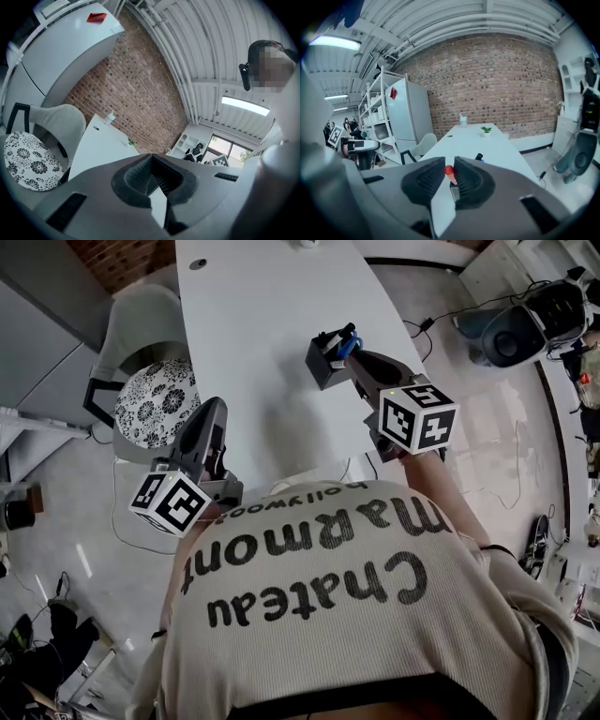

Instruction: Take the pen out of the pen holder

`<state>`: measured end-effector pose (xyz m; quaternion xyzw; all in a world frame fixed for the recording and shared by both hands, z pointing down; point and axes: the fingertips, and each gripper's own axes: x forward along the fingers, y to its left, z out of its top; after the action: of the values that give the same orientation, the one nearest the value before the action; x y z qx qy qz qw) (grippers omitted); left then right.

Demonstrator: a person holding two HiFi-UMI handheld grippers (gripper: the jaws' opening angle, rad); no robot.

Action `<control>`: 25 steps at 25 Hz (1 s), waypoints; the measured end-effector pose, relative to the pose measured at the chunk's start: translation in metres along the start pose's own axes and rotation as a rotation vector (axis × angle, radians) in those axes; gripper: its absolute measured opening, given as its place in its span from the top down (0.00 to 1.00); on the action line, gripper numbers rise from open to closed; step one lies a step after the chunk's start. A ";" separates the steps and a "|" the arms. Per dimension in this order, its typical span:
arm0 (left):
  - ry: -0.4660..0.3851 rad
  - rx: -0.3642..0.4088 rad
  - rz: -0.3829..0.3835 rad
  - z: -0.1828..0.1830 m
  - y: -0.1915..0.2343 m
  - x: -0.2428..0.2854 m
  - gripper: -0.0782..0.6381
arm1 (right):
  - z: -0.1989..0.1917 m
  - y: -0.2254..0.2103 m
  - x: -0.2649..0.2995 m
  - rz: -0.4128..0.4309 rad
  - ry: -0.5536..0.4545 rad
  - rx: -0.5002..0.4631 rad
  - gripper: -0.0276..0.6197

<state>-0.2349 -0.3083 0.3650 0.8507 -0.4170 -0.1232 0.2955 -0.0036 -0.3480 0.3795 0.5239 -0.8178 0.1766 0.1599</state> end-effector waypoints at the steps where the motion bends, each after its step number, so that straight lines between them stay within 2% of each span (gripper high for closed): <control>1: 0.001 0.003 -0.002 -0.002 -0.003 -0.001 0.89 | 0.000 0.000 -0.003 -0.001 -0.004 -0.002 0.86; 9: 0.011 0.015 -0.009 -0.016 -0.029 -0.005 0.89 | -0.005 -0.004 -0.025 0.011 -0.012 -0.004 0.86; 18: 0.017 -0.006 0.040 -0.046 -0.054 -0.022 0.89 | -0.003 -0.009 -0.049 0.024 -0.110 -0.013 0.86; 25: -0.020 0.005 0.099 -0.053 -0.069 -0.049 0.89 | 0.002 -0.008 -0.064 0.020 -0.163 -0.016 0.86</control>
<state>-0.1972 -0.2157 0.3633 0.8285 -0.4619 -0.1160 0.2947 0.0287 -0.3011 0.3501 0.5273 -0.8345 0.1283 0.0952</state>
